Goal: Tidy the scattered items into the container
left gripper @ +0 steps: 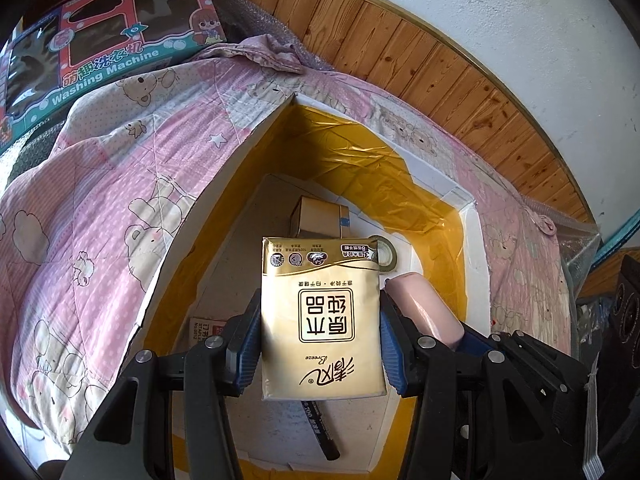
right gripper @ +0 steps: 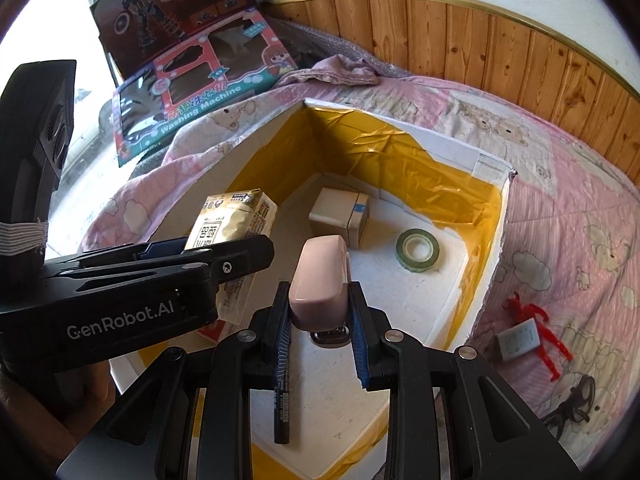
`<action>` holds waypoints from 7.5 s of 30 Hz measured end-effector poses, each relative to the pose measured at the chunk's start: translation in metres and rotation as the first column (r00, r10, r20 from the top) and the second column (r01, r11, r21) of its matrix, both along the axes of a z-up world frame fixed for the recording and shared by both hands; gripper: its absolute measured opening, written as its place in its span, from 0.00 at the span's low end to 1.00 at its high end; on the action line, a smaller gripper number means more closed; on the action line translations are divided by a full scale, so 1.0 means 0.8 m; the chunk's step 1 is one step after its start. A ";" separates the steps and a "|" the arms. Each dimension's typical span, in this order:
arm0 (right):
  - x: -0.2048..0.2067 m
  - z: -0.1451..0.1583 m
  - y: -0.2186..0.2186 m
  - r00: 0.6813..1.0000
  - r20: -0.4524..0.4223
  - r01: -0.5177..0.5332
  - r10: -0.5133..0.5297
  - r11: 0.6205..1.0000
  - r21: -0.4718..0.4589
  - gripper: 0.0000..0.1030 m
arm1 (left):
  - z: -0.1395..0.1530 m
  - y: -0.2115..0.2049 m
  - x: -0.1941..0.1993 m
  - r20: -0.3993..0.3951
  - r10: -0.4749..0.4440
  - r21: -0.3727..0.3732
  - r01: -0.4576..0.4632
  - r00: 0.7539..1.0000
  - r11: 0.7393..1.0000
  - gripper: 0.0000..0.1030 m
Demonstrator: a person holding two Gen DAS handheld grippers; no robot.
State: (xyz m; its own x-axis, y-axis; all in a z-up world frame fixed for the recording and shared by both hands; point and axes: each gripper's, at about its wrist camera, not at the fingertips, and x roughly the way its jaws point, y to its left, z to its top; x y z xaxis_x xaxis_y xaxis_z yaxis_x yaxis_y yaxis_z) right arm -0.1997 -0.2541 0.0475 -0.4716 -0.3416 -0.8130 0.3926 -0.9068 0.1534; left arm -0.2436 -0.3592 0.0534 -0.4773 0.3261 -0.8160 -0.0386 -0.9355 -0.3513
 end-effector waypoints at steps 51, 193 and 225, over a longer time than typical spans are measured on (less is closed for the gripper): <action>0.185 -0.063 0.366 0.819 0.256 0.571 -0.513 0.696 -0.434 0.43 | -0.086 0.257 0.196 0.016 -0.401 -0.331 0.383 0.916 0.862 0.61; 0.248 0.063 0.151 0.980 -0.011 0.185 -0.201 0.922 -0.339 0.40 | 0.067 0.077 0.278 -0.258 -0.147 -0.035 0.143 0.955 0.989 0.19; 0.159 0.103 0.055 0.995 -0.080 0.041 -0.064 0.964 -0.262 0.40 | 0.065 -0.023 0.209 -0.257 -0.002 0.047 0.015 0.966 0.999 0.19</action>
State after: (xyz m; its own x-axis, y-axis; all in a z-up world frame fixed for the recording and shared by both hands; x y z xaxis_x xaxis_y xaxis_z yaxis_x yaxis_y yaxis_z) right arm -0.0727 -0.2104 0.1298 -0.5593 -0.5087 -0.6545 0.3682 -0.8598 0.3537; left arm -0.0761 -0.3776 0.1054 -0.6661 0.3667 -0.6495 -0.1412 -0.9170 -0.3730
